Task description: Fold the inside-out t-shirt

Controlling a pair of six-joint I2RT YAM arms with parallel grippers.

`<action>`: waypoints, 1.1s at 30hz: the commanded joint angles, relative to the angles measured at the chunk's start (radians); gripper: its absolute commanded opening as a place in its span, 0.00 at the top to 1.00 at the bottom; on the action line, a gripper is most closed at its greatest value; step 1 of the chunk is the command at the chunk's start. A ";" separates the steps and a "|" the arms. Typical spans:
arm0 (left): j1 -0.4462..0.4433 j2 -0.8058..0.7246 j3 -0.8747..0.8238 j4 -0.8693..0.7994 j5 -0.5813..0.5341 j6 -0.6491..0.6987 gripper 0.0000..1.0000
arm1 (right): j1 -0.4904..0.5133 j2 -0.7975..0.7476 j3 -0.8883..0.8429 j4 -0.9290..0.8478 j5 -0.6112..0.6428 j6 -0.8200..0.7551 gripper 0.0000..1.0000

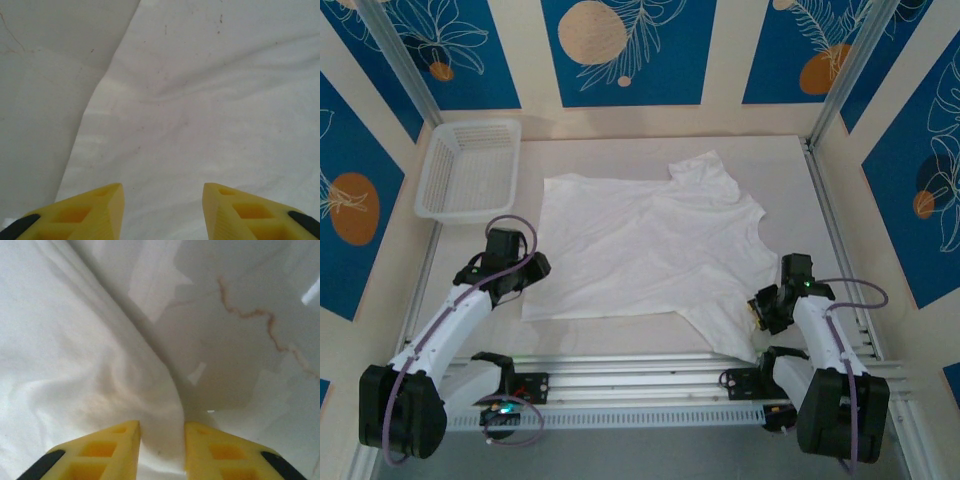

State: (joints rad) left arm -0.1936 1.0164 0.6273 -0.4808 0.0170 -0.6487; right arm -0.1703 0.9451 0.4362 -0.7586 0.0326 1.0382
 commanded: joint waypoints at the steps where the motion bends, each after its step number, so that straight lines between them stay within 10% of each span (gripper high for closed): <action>1: 0.006 -0.004 0.016 -0.056 -0.047 -0.029 0.56 | -0.013 -0.003 0.004 0.041 0.015 -0.004 1.00; 10: 0.006 -0.039 0.015 -0.407 -0.221 -0.234 0.53 | -0.009 -0.222 0.034 -0.117 0.044 0.068 1.00; 33: 0.014 0.151 -0.141 -0.093 -0.055 -0.285 0.63 | 0.006 -0.236 -0.005 -0.040 -0.033 0.075 1.00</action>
State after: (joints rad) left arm -0.1898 1.1603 0.5129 -0.6228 -0.0479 -0.9264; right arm -0.1703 0.7227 0.4187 -0.7853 0.0189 1.1145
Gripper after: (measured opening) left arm 0.365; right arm 0.064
